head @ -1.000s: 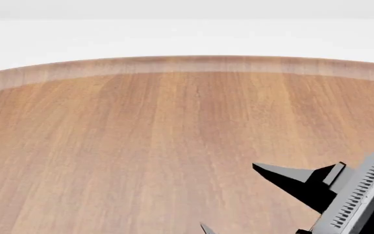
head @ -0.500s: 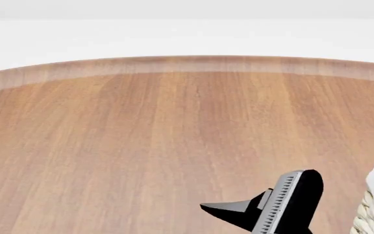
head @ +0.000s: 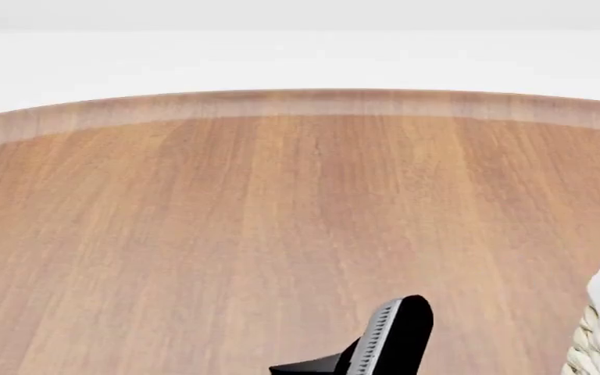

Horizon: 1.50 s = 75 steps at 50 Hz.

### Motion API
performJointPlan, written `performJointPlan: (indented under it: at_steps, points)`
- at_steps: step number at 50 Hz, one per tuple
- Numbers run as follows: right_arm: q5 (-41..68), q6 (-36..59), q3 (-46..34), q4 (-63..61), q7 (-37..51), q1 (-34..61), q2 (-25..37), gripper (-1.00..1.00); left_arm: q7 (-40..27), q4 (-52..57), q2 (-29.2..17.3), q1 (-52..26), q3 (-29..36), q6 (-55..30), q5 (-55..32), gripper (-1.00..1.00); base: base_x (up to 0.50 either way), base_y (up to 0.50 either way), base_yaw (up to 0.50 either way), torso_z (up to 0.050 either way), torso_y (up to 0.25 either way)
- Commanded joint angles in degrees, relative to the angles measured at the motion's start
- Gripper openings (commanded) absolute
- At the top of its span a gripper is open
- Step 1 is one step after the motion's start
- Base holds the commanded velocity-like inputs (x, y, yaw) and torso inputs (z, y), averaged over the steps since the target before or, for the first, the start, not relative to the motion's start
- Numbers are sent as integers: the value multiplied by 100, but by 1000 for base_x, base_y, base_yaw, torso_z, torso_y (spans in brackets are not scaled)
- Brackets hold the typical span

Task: Pick the milk and place it in the basket.

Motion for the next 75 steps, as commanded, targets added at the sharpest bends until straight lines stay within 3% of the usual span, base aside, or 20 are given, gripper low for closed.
performJointPlan:
  at_steps: [1, 75]
  points:
    - [-461, -292, -356, 435, -310, 94, -419, 100, 118, -66, 104, 35, -102, 148, 191, 100, 0, 0, 0, 0, 0]
    - [-1466, -1177, -1540, 2350, -669, 184, -1256, 100, 103, -151, 66, 109, -86, 314, 155, 100, 0, 0, 0, 0, 0]
